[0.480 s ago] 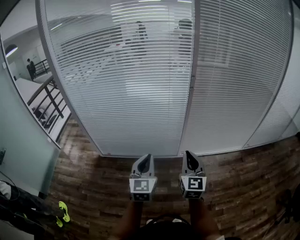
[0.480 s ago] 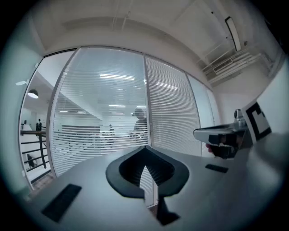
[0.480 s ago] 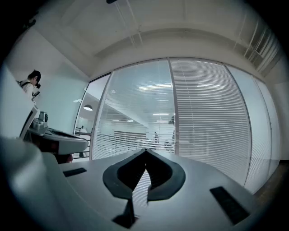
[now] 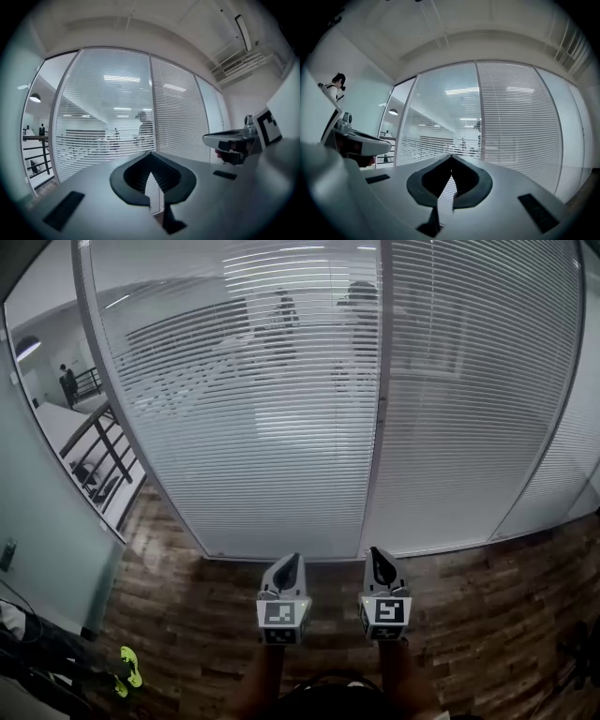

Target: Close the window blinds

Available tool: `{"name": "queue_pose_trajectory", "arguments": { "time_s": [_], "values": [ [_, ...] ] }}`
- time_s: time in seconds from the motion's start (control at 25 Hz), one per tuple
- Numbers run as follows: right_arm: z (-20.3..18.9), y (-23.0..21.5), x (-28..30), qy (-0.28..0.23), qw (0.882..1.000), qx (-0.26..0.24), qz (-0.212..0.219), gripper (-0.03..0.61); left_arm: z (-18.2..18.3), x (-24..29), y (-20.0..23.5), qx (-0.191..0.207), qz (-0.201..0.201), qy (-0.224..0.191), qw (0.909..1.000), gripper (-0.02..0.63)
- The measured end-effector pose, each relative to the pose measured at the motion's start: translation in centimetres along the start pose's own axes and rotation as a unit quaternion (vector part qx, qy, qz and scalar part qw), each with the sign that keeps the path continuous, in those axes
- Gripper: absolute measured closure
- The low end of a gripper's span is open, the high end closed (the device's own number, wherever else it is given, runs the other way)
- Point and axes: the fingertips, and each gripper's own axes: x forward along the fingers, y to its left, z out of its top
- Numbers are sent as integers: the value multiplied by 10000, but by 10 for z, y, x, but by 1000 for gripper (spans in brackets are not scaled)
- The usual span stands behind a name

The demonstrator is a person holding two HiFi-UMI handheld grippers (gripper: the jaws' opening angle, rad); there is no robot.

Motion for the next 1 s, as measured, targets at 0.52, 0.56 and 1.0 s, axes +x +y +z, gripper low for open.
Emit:
{"name": "queue_pose_trajectory", "arguments": {
  "time_s": [0.52,0.56,1.0],
  "values": [
    [-31,2,19,357,9992,-51,158,575,-12,13,5,-97,175,103,9997,620],
    [-33,1,21,372,9992,-56,162,575,-13,14,5,-122,159,136,9997,620],
    [-33,18,18,530,9985,135,-80,575,-25,2,23,-71,42,317,9995,620]
  ]
}}
